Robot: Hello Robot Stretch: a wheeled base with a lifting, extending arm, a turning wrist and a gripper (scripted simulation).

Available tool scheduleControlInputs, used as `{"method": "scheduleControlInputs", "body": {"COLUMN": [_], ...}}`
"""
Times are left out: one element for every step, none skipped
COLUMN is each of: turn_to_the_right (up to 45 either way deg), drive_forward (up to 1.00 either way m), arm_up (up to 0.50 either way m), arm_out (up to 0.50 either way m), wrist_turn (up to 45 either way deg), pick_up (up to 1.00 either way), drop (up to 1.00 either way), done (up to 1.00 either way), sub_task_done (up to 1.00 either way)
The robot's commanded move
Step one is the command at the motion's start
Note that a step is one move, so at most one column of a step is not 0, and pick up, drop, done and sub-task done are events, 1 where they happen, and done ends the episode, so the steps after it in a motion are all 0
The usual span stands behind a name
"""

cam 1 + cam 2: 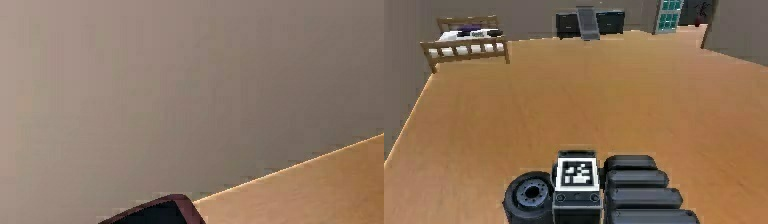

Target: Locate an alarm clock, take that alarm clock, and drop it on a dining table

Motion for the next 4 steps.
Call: {"method": "scheduleControlInputs", "body": {"turn_to_the_right": [33.0,-45.0,-45.0,-30.0], "drive_forward": [0.00,0.00,0.00,0.00], "arm_up": [0.00,0.00,0.00,0.00], "arm_out": [0.00,0.00,0.00,0.00], "wrist_turn": [0.0,0.0,0.0,0.0], "pick_up": [0.00,0.00,0.00,0.00], "drop": [0.00,0.00,0.00,0.00], "done": [0.00,0.00,0.00,0.00], "sub_task_done": [0.00,0.00,0.00,0.00]}}
